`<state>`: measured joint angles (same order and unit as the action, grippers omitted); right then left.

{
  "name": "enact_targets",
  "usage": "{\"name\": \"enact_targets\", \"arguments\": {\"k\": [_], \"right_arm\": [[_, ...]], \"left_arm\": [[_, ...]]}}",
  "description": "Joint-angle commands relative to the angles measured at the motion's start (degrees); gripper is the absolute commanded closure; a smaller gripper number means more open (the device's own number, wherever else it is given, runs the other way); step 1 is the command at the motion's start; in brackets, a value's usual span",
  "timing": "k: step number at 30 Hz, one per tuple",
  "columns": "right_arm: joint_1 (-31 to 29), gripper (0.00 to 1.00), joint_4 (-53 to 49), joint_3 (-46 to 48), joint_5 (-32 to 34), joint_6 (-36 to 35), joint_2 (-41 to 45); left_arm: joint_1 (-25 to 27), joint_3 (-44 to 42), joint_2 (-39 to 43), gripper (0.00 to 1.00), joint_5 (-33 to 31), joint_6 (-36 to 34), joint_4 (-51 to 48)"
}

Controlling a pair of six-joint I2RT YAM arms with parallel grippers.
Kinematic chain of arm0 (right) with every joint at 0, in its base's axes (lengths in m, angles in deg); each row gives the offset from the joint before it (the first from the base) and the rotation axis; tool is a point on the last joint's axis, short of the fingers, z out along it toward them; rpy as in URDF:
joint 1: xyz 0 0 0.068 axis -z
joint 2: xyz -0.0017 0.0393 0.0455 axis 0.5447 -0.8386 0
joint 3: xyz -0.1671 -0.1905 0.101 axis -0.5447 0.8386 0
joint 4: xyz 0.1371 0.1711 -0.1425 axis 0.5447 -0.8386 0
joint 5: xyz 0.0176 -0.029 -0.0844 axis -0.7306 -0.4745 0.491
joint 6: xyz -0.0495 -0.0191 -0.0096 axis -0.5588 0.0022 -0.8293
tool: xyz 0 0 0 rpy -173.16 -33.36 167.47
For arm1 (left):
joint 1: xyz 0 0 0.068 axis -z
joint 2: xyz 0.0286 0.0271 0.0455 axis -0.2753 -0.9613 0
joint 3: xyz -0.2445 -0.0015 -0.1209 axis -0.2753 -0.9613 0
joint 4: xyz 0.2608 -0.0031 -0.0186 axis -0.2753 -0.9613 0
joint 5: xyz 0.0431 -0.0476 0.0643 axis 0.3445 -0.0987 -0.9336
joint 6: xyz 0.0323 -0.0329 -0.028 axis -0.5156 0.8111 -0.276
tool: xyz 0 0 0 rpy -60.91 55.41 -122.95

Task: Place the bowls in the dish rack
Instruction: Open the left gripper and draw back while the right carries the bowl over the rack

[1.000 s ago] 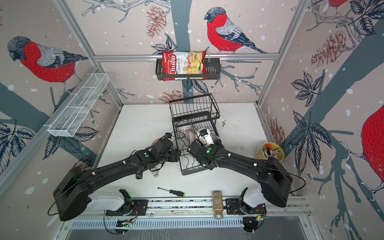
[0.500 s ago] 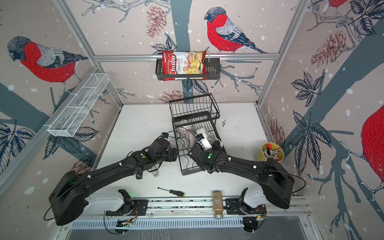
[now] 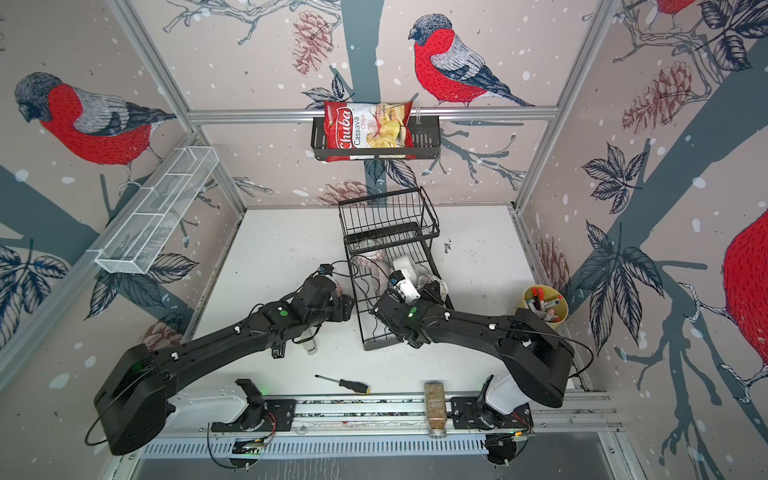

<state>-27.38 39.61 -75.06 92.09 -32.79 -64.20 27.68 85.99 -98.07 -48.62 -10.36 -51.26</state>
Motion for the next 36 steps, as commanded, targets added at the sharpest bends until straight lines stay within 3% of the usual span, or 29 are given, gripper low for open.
{"name": "enact_targets", "arguments": {"k": [1, 36], "right_arm": [[-0.4, 1.0, -0.3, 0.1, 5.1, 0.5, -0.6], [-0.3, 1.0, -6.8, -2.1, 14.1, 6.4, -10.7]], "left_arm": [[-0.4, -0.2, 0.4, 0.25, 0.9, -0.2, 2.1], [-2.1, -2.2, 1.4, 0.26, 2.5, -0.1, 3.4]]}}
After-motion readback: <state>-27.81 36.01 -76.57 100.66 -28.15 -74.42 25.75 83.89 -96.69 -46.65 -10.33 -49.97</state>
